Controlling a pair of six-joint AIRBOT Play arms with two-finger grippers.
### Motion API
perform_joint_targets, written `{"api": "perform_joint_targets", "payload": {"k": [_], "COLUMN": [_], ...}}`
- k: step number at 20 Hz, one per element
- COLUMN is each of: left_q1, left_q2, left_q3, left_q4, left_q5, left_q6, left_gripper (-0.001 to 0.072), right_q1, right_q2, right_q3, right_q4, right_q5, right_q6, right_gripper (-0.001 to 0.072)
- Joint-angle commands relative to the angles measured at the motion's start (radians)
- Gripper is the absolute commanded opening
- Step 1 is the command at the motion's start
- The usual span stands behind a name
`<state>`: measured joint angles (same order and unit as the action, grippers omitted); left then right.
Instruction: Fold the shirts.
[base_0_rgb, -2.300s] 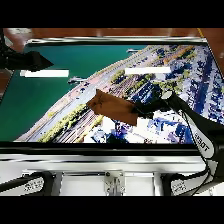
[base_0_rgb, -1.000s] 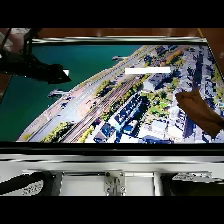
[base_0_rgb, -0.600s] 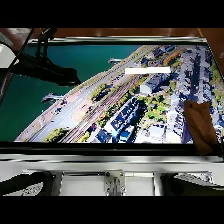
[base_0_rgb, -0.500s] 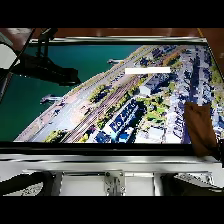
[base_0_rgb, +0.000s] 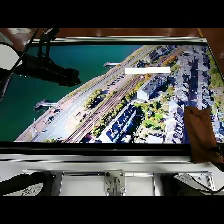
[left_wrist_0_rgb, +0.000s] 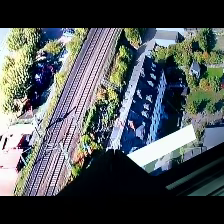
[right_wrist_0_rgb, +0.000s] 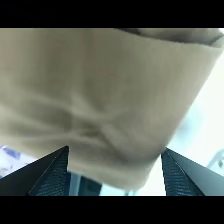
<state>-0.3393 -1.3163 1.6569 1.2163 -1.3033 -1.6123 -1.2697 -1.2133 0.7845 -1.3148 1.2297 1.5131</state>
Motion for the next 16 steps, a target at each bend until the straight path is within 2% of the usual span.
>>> {"api": "perform_joint_targets", "payload": {"k": [1, 3, 7, 10, 12, 15, 16], "left_q1": [-0.001, -0.003, -0.003, -0.005, -0.021, -0.068, -0.066], "left_q2": [0.000, 0.000, -0.002, -0.009, -0.030, -0.103, -0.135], "left_q3": [0.000, 0.000, 0.000, 0.000, 0.001, 0.001, 0.000], "left_q4": [0.004, 0.005, 0.019, 0.019, 0.098, 0.409, 0.410], "left_q5": [-0.027, -0.062, -0.035, 0.047, 0.045, -0.157, -0.230], "left_q6": [0.006, 0.063, 0.064, 0.063, 0.021, -0.088, -0.088], "left_gripper": [0.0033, 0.0033, 0.0033, 0.0032, 0.0031, 0.0035, 0.0114], "right_q1": [-0.001, 0.009, 0.152, 0.395, 0.634, 0.931, 0.989], "right_q2": [0.050, 0.080, 0.087, 0.087, 0.072, -0.017, -0.056], "right_q3": [0.093, 0.246, 0.588, 0.688, 0.687, 0.686, 0.686], "right_q4": [-0.047, -0.034, -0.026, -0.029, -0.084, -0.148, -0.138], "right_q5": [0.082, 0.098, 0.043, -0.021, 0.016, 0.087, 0.095], "right_q6": [-0.013, 0.006, -0.026, -0.073, -0.093, -0.027, 0.007], "right_gripper": [0.0679, 0.0678, 0.0678, 0.0677, 0.0677, 0.0678, 0.0678]}}
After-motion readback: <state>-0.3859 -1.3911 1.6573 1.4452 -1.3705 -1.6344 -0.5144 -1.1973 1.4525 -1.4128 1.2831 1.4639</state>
